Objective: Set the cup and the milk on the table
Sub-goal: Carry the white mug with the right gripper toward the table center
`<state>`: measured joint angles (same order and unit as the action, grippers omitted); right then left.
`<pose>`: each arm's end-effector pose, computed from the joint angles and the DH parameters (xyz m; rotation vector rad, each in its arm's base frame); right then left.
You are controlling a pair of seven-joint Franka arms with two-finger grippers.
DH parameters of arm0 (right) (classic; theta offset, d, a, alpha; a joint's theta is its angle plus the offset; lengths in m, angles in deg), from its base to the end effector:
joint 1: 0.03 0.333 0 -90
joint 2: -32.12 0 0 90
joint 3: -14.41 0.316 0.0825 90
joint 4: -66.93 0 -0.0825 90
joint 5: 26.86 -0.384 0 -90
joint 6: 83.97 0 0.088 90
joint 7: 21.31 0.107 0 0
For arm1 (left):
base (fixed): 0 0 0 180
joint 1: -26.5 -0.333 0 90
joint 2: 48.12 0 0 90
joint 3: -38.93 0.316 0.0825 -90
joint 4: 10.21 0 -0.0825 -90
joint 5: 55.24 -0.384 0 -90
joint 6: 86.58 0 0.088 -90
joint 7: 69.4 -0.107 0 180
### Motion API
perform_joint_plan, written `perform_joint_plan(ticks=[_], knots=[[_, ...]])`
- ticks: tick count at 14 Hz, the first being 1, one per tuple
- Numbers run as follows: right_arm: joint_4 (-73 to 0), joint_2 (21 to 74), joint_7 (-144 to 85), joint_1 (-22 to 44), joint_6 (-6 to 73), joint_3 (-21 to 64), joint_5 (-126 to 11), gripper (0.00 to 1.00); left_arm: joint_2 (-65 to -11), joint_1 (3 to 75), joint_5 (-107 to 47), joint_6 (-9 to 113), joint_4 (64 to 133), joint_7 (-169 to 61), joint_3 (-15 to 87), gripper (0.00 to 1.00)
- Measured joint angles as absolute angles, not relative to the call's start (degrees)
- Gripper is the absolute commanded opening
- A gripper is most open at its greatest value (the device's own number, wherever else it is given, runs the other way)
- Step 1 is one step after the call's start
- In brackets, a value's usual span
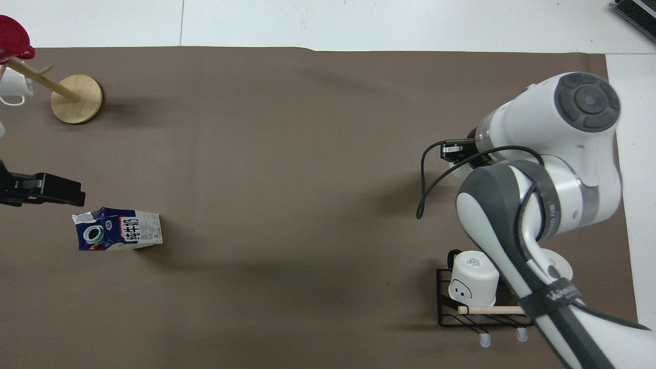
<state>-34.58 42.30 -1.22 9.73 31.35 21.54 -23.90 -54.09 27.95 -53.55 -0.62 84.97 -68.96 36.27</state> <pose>0.5942 0.1730 0.4638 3.1355 -0.0595 0.1092 0.5122 -0.0415 0.6318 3.1163 -0.1012 -0.0901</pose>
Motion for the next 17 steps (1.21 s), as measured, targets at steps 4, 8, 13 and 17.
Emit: perform_joint_plan(ticks=[4, 8, 13, 17], knots=[[-33.2, 42.6, 7.0, 17.4, 30.8, 21.6, -23.6, 0.0, -54.1, 27.9, -53.6, -0.6, 85.0, -68.9, 36.3, 1.0], [-32.7, 44.3, 13.3, 22.7, 30.6, 21.6, -23.3, 0.0, -54.1, 27.9, -53.6, -0.6, 85.0, -68.9, 36.3, 1.0], [-27.4, 49.9, 19.9, 27.2, 30.6, 21.5, -22.7, 0.0, -54.1, 28.0, -53.6, -0.6, 85.0, -68.9, 36.1, 1.0], [-27.2, 53.3, 24.2, 29.8, 32.9, 21.6, -21.2, 0.0, -54.1, 28.3, -53.6, 0.0, 85.1, -68.9, 35.9, 1.0]])
